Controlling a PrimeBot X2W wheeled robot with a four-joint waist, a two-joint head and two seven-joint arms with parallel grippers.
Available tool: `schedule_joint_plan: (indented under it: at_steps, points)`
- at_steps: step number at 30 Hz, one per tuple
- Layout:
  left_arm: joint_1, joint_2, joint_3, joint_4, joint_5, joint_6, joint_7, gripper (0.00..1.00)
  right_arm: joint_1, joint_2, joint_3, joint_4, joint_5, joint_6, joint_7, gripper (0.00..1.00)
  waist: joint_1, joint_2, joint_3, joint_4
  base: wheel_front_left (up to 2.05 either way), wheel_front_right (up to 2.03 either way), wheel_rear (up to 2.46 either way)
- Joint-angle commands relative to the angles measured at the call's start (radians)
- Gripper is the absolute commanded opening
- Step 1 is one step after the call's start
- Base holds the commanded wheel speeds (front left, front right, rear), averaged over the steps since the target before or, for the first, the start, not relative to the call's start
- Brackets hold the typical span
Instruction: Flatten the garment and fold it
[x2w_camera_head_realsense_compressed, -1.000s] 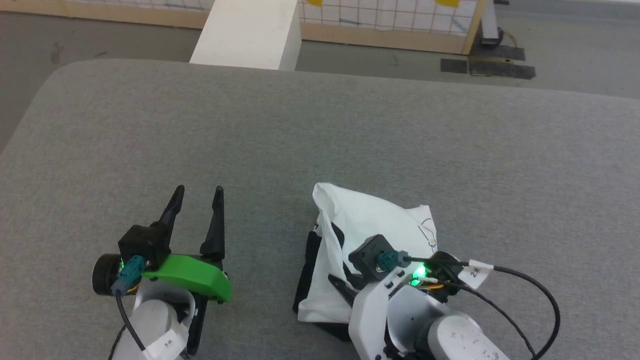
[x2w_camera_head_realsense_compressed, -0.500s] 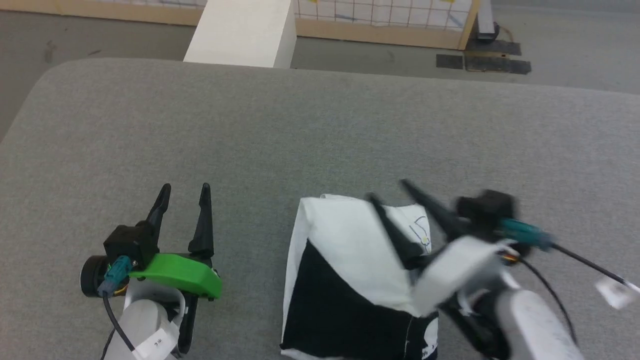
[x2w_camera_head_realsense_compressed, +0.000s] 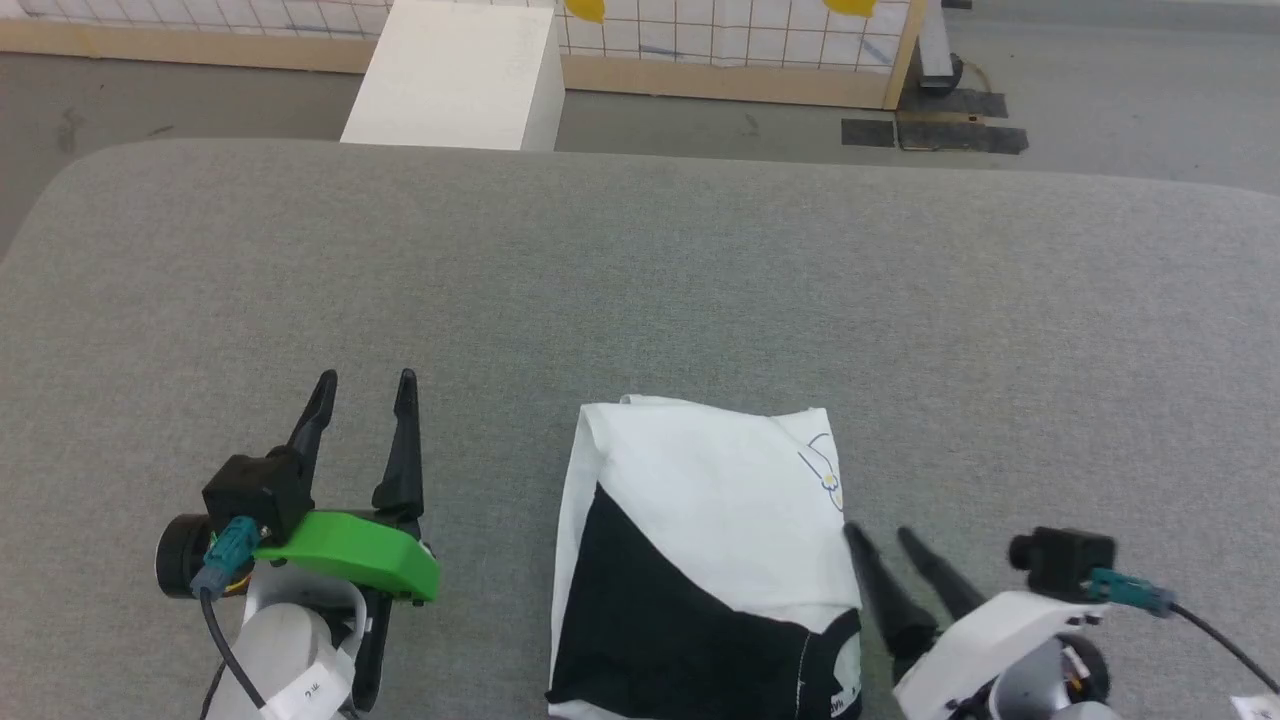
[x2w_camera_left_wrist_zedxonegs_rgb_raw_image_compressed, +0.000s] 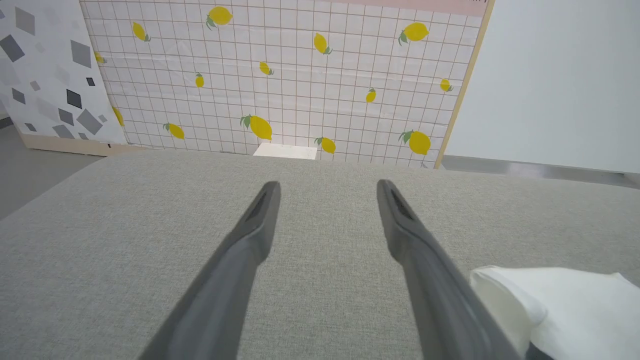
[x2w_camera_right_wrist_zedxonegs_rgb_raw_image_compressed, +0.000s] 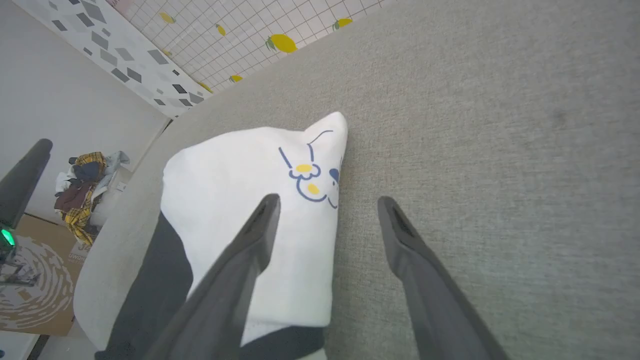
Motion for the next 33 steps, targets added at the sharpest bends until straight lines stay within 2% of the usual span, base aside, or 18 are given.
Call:
schedule_joint_plan:
  at_steps: [1,10,11,12,13,16,22,24,26,30,33]
  points:
    - [0.013,-0.006,0.000,0.000,0.007,-0.004,-0.005,1.00,-0.021,0.001,0.016,0.023,0.014,-0.001,0.023,1.00,0.0000,0.0111,0.004,0.006,0.00,0.00,0.00]
    - [0.012,-0.012,-0.004,0.010,0.006,-0.008,-0.005,1.00,-0.088,0.001,0.084,0.134,-0.029,-0.001,0.220,0.98,0.0000,0.0111,0.009,0.033,0.00,0.00,0.00]
    - [0.012,-0.013,-0.004,0.011,0.007,-0.008,-0.005,1.00,-0.090,0.001,0.083,0.138,-0.041,-0.001,0.238,0.49,0.0000,0.0111,0.009,0.035,0.00,0.00,0.00]
    - [0.013,-0.014,-0.004,0.011,0.007,-0.008,-0.005,1.00,-0.091,0.001,0.083,0.138,-0.057,-0.001,0.251,0.28,0.0000,0.0111,0.008,0.036,0.00,0.00,0.00]
    - [0.015,-0.014,-0.002,0.012,0.007,-0.008,-0.005,1.00,-0.092,0.001,0.083,0.135,-0.081,-0.001,0.267,0.00,0.0000,0.0111,0.007,0.034,0.00,0.00,0.00]
    - [0.026,-0.013,0.012,0.004,0.006,-0.005,-0.005,1.00,-0.102,0.001,0.067,0.105,-0.174,-0.001,0.296,0.00,0.0000,0.0111,0.008,0.013,0.00,0.00,0.00]
    - [0.047,-0.007,0.037,-0.030,0.005,-0.003,-0.005,1.00,-0.166,-0.006,0.064,-0.011,-0.510,-0.001,0.432,0.00,0.0000,0.0111,0.025,-0.087,0.00,0.00,0.00]
    - [0.051,-0.008,0.042,-0.048,0.007,-0.002,-0.005,1.00,-0.197,-0.053,0.086,-0.046,-0.591,-0.001,0.478,0.00,0.0000,0.0111,0.036,-0.131,0.00,0.00,0.00]
    - [0.049,-0.011,0.047,-0.071,0.009,-0.001,-0.005,1.00,-0.237,-0.134,0.114,-0.070,-0.639,-0.001,0.512,0.00,0.0000,0.0111,0.058,-0.184,0.00,0.00,0.00]
    - [0.025,-0.012,0.053,-0.102,0.008,-0.004,-0.005,1.00,-0.310,-0.263,0.125,-0.077,-0.658,-0.001,0.534,0.00,0.0000,0.0111,0.108,-0.269,0.00,0.00,0.00]
    - [0.002,-0.007,0.059,-0.115,0.012,-0.005,-0.005,1.00,-0.368,-0.331,0.126,-0.056,-0.663,-0.001,0.522,0.00,0.0000,0.0111,0.154,-0.327,0.00,0.00,0.00]
